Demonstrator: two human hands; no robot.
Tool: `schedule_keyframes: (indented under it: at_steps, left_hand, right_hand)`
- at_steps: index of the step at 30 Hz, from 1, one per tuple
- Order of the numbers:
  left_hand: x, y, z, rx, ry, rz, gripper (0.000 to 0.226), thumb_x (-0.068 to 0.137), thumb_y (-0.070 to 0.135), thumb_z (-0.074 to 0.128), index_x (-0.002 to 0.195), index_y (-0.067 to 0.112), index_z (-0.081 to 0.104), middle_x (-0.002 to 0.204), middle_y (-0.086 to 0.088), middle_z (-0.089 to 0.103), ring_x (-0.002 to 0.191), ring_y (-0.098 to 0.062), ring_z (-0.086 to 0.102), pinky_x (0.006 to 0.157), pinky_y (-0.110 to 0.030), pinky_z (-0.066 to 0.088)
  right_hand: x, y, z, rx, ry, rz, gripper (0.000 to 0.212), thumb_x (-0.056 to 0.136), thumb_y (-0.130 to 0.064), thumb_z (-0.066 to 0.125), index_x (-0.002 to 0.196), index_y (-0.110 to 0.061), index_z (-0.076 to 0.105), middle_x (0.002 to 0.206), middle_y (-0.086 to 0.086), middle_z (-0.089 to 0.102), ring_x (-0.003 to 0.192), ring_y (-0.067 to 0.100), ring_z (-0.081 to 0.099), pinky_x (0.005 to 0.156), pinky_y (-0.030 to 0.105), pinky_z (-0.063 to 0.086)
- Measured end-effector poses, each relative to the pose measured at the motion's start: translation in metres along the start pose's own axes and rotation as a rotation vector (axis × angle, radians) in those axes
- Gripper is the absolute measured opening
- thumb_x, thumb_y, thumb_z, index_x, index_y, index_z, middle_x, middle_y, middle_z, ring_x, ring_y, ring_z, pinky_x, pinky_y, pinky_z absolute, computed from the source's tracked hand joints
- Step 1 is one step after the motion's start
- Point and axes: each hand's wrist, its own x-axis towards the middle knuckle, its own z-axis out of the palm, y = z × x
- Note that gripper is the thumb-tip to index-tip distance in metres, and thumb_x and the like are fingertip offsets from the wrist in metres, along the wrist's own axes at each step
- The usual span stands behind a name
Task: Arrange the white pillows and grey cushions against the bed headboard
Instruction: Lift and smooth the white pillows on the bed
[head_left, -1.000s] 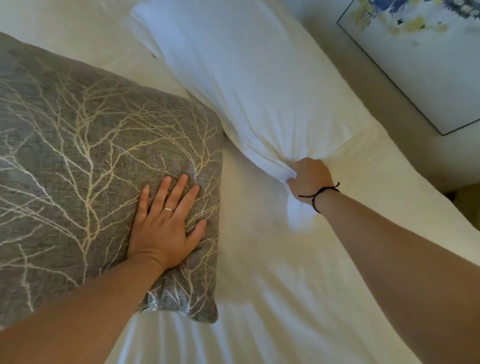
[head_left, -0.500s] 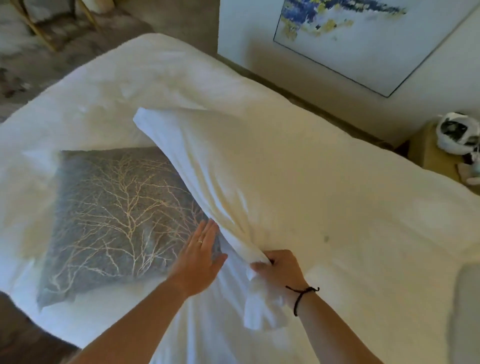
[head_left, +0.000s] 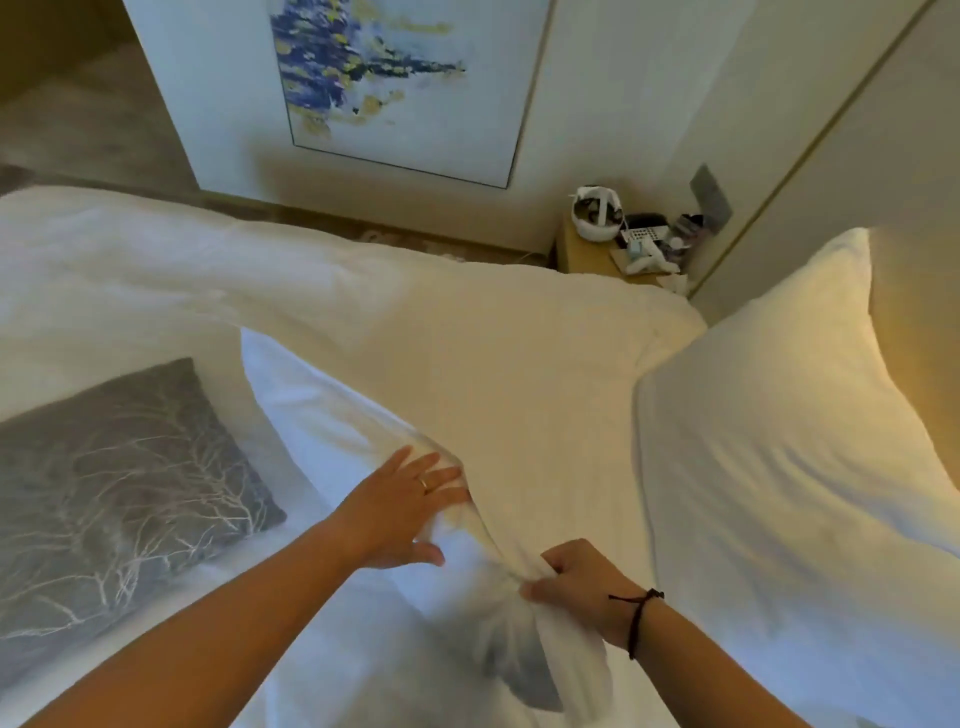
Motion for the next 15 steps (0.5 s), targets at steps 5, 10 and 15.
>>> schedule_keyframes:
  at_steps: [5, 10, 15]
  left_hand:
    - [0.048, 0.029, -0.013, 0.019, -0.066, -0.050, 0.096, 0.068, 0.087, 0.044, 0.149, 0.045, 0.015, 0.162, 0.005, 0.023, 0.148, -0.026, 0.018, 0.120, -0.046, 0.010]
    - [0.065, 0.024, -0.026, 0.072, -0.111, 0.006, 0.100, 0.062, 0.090, 0.040, 0.148, 0.042, 0.020, 0.155, 0.008, 0.036, 0.134, -0.022, 0.037, 0.110, -0.040, 0.028]
    - [0.057, 0.014, -0.025, 0.068, -0.137, 0.012, 0.099, 0.067, 0.087, 0.043, 0.151, 0.041, 0.015, 0.159, 0.006, 0.029, 0.144, -0.021, 0.026, 0.116, -0.041, 0.019]
  right_hand:
    - [-0.005, 0.009, -0.012, -0.238, 0.272, -0.075, 0.091, 0.073, -0.055, 0.074, 0.147, -0.031, 0.027, 0.124, 0.000, 0.058, 0.111, 0.021, 0.059, 0.084, 0.028, 0.042]
    - [-0.007, 0.009, 0.003, -0.791, 0.479, -0.316, 0.062, 0.085, -0.038, 0.052, 0.138, -0.043, 0.020, 0.109, 0.001, 0.057, 0.078, 0.031, 0.062, 0.058, 0.035, 0.040]
    - [-0.023, 0.042, -0.053, -0.742, 0.700, -0.024, 0.057, 0.086, -0.010, 0.042, 0.137, -0.032, 0.033, 0.108, 0.001, 0.062, 0.082, 0.031, 0.063, 0.060, 0.033, 0.039]
